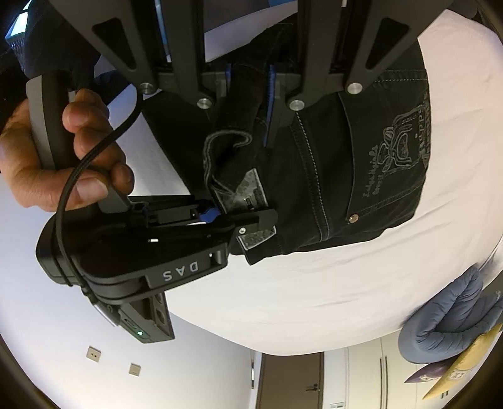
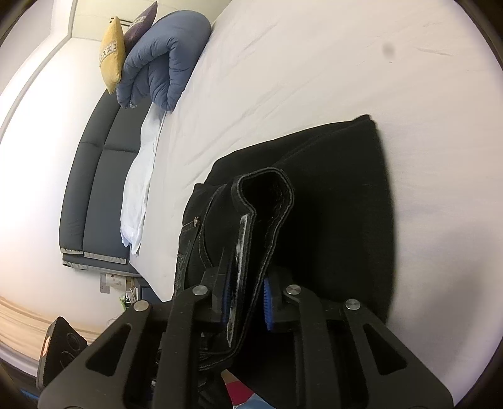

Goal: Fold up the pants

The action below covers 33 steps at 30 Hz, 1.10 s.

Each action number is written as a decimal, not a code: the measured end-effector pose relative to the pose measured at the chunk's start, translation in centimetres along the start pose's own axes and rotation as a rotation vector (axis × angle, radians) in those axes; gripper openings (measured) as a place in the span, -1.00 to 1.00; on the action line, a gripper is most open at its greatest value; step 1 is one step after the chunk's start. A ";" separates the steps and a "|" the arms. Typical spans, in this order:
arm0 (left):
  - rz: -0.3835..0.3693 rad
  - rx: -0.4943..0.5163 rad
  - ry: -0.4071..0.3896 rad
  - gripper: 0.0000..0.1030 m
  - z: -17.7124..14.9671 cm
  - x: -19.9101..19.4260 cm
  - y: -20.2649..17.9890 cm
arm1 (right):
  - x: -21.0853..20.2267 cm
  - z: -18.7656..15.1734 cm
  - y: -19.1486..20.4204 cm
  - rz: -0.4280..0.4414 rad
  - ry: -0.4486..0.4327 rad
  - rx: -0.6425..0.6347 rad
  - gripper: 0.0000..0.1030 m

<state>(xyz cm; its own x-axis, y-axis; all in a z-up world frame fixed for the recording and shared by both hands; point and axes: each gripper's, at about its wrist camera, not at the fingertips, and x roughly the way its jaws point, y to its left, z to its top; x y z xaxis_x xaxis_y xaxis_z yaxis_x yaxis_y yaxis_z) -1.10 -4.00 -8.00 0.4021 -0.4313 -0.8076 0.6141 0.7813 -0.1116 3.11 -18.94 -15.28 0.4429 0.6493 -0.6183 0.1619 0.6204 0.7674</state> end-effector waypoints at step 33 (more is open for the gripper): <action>-0.120 -0.187 0.007 0.56 3.6 -2.4 7.3 | -9.8 0.3 -7.1 0.059 -0.172 0.148 -0.53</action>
<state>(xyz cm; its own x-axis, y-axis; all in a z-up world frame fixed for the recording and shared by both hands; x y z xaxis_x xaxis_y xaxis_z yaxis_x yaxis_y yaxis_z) 4.86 1.13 -4.77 0.3286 -0.5236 -0.7860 0.5200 0.7950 -0.3122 -2.12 -29.85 -14.56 0.5974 0.5898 -0.5434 0.2534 0.5040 0.8257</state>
